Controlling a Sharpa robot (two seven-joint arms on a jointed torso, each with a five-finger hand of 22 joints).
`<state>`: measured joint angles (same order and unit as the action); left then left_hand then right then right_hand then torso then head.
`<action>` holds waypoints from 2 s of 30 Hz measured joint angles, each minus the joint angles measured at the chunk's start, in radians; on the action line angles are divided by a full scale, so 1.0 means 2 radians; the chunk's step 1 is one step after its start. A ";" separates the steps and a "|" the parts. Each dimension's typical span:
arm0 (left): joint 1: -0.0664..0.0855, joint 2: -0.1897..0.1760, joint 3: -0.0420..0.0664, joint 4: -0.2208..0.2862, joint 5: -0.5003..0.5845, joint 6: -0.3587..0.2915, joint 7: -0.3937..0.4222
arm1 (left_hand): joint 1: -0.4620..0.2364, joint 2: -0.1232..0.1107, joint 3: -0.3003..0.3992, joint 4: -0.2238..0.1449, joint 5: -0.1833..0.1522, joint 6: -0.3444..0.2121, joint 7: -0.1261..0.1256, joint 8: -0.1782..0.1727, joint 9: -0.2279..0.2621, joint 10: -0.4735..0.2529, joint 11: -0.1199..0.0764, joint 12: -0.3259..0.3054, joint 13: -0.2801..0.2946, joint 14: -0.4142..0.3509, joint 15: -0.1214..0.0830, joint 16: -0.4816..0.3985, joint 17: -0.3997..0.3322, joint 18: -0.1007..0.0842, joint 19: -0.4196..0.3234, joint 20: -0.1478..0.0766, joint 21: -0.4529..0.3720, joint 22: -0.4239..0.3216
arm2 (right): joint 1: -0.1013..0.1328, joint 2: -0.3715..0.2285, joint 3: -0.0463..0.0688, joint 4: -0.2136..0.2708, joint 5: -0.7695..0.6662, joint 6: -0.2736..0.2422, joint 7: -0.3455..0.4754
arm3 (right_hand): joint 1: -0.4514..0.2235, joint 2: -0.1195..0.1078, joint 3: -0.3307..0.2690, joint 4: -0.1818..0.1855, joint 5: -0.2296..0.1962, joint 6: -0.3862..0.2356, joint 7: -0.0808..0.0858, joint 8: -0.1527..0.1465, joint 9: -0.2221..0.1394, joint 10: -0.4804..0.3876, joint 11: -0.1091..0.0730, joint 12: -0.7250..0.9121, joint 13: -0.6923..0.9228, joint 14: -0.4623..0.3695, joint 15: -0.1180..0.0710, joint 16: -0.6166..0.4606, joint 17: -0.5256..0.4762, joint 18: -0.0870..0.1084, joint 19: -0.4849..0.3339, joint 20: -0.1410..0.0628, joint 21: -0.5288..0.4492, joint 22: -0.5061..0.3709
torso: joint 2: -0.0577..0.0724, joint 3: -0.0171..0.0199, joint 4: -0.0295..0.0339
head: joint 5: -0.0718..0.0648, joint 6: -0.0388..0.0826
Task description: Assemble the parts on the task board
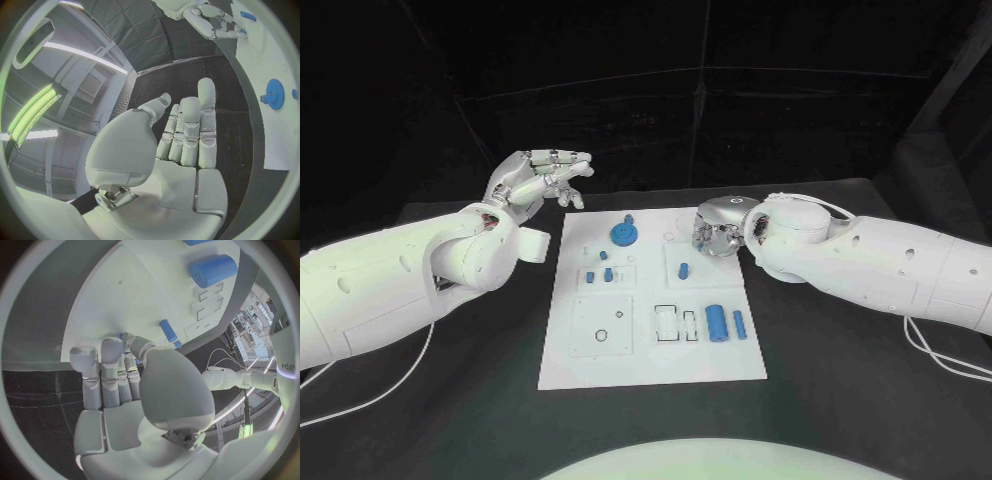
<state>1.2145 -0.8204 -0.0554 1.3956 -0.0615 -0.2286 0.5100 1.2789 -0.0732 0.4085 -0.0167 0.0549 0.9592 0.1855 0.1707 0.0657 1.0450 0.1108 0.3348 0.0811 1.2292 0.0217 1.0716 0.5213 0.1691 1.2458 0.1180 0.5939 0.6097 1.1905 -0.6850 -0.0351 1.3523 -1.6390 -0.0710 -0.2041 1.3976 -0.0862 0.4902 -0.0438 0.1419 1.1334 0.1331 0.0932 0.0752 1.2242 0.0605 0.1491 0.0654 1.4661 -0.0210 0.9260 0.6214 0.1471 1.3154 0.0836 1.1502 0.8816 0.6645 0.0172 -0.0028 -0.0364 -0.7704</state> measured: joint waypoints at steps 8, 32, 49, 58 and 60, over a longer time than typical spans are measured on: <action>0.000 0.000 0.000 0.000 0.000 -0.003 -0.002 | 0.000 0.000 -0.001 -0.001 0.000 -0.005 0.004 0.000 0.000 -0.009 0.004 0.002 0.000 -0.003 0.003 0.000 -0.002 0.000 -0.002 0.002 -0.001 -0.001 | -0.002 0.000 0.000 0.003 -0.011 -0.006 -0.007 | 0.001 0.001 0.019 -0.011 -0.009 0.003 0.001 0.001 0.000 0.003 0.000 -0.001 0.000 0.000 0.000 0.009 0.005 0.000 0.000 0.000 0.007 0.009 | -0.001 -0.0004 -0.0003 | 0.000 0.001; 0.000 0.003 0.000 -0.003 0.000 -0.004 -0.009 | 0.000 0.000 -0.006 -0.003 0.000 -0.013 0.006 0.000 0.000 -0.020 0.007 0.007 0.000 -0.008 0.004 0.002 -0.002 0.000 -0.002 0.002 -0.005 -0.003 | -0.002 -0.039 0.001 0.062 -0.021 -0.060 -0.019 | -0.006 -0.002 0.026 -0.014 -0.011 0.006 0.001 0.001 -0.002 0.003 0.000 -0.001 0.000 0.000 0.000 0.022 0.018 -0.008 0.000 0.000 0.015 0.019 | 0.000 -0.0002 -0.0002 | 0.001 0.006; 0.000 0.004 0.000 -0.003 0.001 -0.005 -0.011 | 0.002 0.002 -0.008 -0.003 0.000 -0.015 0.008 0.000 0.000 -0.023 0.007 0.009 0.000 -0.008 0.004 0.002 -0.003 0.000 -0.003 0.003 -0.005 -0.003 | -0.001 -0.070 0.002 0.162 -0.005 -0.088 -0.020 | -0.008 -0.004 0.031 -0.016 -0.012 0.006 0.001 -0.001 -0.001 0.007 0.000 -0.002 0.000 0.000 0.000 0.032 0.027 -0.008 0.000 0.000 0.021 0.026 | -0.001 -0.0012 0.0004 | 0.004 0.007; 0.000 0.004 0.000 -0.004 0.001 -0.005 -0.011 | 0.002 0.002 -0.008 -0.003 0.000 -0.015 0.008 0.000 0.000 -0.025 0.005 0.009 0.000 -0.008 0.004 0.003 -0.004 0.000 -0.003 0.003 -0.005 -0.004 | -0.001 -0.043 0.002 0.174 0.008 -0.089 -0.013 | -0.008 -0.004 0.032 -0.017 -0.012 0.006 0.001 -0.001 -0.001 0.007 0.000 -0.002 0.000 0.000 0.000 0.034 0.029 -0.008 0.000 0.000 0.023 0.027 | -0.001 -0.0016 0.0013 | 0.029 0.008; 0.000 0.004 0.000 -0.004 0.001 -0.005 -0.011 | 0.002 0.002 -0.008 -0.003 0.000 -0.015 0.008 0.000 0.000 -0.025 0.005 0.009 0.000 -0.008 0.004 0.002 -0.004 0.000 -0.003 0.003 -0.005 -0.004 | -0.001 -0.033 0.002 0.172 0.011 -0.089 -0.010 | -0.008 -0.004 0.032 -0.017 -0.012 0.006 0.001 -0.001 -0.001 0.007 0.000 -0.002 0.000 0.000 0.000 0.034 0.029 -0.008 0.000 0.000 0.023 0.027 | -0.001 -0.0016 0.0013 | 0.036 0.006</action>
<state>1.2145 -0.8123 -0.0558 1.3884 -0.0604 -0.2378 0.4879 1.2828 -0.0695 0.3919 -0.0221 0.0549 0.9289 0.2017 0.1707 0.0658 0.9951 0.1216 0.3526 0.0817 1.2132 0.0306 1.0766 0.5139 0.1687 1.2390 0.1248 0.5848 0.6019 1.1892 -0.7516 -0.0308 1.6956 -1.6179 -0.2484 -0.2251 1.3813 -0.0946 0.5551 -0.0781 0.1186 1.1456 0.1352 0.0917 0.0723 1.2381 0.0608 0.1453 0.0661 1.4652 -0.0217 0.9934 0.6794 0.1318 1.3154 0.0838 1.1963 0.9365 0.6626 0.0139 -0.0002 0.0346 -0.7579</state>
